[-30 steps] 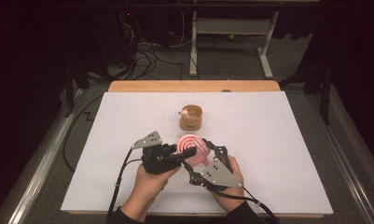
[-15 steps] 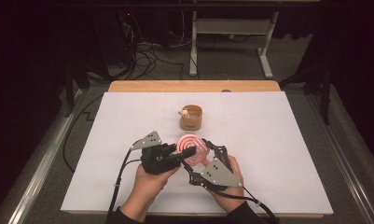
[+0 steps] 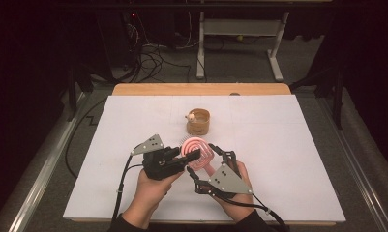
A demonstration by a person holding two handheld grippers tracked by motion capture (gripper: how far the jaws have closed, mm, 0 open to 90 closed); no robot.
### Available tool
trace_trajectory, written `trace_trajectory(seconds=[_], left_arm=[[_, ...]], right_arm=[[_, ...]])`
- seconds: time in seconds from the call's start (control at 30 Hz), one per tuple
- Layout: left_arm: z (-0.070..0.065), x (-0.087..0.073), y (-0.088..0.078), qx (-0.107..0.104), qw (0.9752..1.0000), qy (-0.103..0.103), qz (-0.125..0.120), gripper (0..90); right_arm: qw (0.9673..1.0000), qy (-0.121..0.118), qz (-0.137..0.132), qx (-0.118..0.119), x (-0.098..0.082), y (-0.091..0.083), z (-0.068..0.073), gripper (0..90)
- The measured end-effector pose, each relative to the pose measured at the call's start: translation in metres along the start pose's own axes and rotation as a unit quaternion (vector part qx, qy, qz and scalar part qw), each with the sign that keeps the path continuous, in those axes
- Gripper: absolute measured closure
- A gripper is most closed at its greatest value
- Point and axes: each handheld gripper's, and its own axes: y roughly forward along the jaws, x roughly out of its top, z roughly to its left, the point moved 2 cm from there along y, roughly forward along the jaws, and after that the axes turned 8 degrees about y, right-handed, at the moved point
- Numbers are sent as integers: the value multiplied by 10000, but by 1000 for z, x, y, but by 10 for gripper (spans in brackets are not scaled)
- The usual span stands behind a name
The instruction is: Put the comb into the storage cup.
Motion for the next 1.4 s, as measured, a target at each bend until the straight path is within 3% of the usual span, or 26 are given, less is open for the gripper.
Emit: trace_trajectory(seconds=[0.47,0.87,1.13,1.4], left_arm=[[2,6,-10,149,9997,90,-164,629],[4,8,-15,292,9992,183,-193,629],[4,8,-17,349,9989,217,-229,630],[6,9,-21,469,9982,289,-227,630]], right_arm=[[9998,134,93,104,0,1,-1,125],[9974,601,308,257,-6,5,-10,2],[9946,866,421,395,-12,1,-18,1],[9932,978,511,357,-16,-4,-26,1]])
